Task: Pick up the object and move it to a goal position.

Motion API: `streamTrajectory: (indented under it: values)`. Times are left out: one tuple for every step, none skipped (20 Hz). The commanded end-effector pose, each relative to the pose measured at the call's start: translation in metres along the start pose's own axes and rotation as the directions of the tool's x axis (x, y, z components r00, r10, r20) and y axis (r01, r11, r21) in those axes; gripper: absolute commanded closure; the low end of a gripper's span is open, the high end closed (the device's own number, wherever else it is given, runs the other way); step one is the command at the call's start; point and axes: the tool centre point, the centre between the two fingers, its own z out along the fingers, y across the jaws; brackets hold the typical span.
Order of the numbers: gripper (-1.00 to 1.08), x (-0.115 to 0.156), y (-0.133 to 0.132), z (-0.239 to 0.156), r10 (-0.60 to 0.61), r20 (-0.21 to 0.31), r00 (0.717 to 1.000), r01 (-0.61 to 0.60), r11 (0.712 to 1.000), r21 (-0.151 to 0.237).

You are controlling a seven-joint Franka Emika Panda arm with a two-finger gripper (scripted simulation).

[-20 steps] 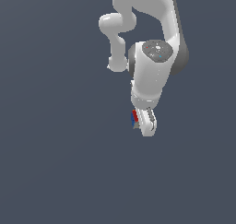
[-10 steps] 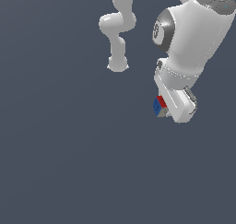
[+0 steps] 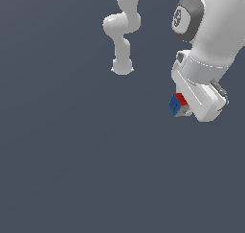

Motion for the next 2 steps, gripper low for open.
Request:
streamTrajectory:
  values:
    - [1.08,0.0,-0.001,-0.0013,0.001,0.0,1.0,-0.001,1.0,0.001]
    - [1.08,0.0003,-0.001,-0.0011,0.001,0.0,1.0,-0.001,1.0,0.001]
